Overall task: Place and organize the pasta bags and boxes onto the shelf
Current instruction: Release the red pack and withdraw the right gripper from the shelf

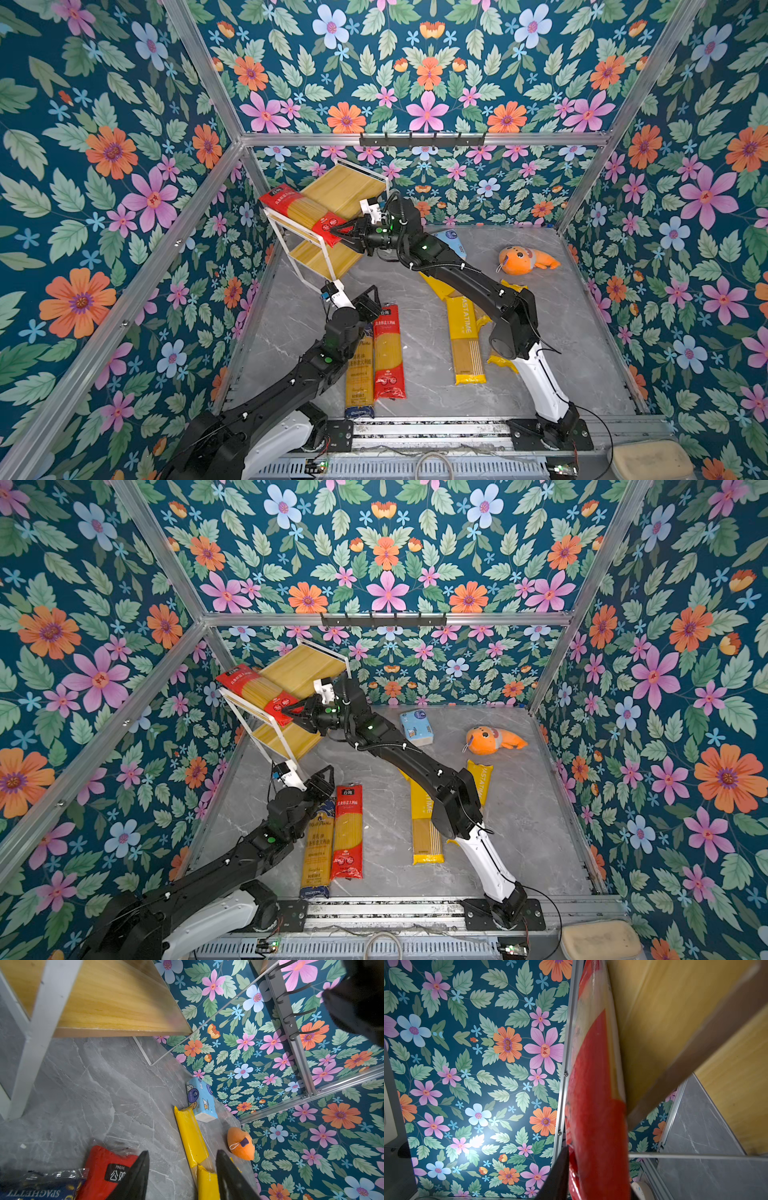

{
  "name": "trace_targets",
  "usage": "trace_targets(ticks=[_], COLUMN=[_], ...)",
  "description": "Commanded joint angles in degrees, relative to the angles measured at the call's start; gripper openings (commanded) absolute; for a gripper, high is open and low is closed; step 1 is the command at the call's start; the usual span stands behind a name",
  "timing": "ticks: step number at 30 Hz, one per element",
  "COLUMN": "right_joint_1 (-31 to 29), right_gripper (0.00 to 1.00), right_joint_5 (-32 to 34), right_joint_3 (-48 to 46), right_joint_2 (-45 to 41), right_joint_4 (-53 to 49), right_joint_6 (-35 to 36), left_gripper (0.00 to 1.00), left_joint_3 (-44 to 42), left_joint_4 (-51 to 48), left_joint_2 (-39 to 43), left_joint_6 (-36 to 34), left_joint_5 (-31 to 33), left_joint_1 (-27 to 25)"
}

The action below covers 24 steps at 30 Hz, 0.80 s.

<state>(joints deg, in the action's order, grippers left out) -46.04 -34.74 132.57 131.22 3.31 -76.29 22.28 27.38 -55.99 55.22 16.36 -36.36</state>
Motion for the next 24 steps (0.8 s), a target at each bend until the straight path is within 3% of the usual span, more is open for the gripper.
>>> trace_targets(ticks=[1, 8, 15, 24], right_joint_1=[-0.2, -0.1, -0.1, -0.1], right_gripper=[0.38, 0.52, 0.53, 0.52], right_joint_5=[-0.8, 2.3, 6.4, 17.8], right_joint_3=[-2.0, -12.5, -29.8, -58.4], right_joint_2=[-2.1, -9.4, -20.7, -35.6], right_joint_4=[4.0, 4.8, 7.2, 2.9], right_joint_6=[0.1, 3.5, 7.9, 15.2], left_gripper=[0.54, 0.54, 0.54, 0.55], left_joint_3=[0.4, 1.3, 5.3, 8.1], left_joint_4=[1.1, -0.9, -11.7, -27.3], left_joint_2=[-0.2, -0.1, -0.2, -1.1], left_joint_6=[-1.1, -2.1, -5.9, -9.5], left_joint_5=[0.1, 0.3, 0.3, -1.0], left_joint_1=[-0.1, -0.5, -0.9, -1.9])
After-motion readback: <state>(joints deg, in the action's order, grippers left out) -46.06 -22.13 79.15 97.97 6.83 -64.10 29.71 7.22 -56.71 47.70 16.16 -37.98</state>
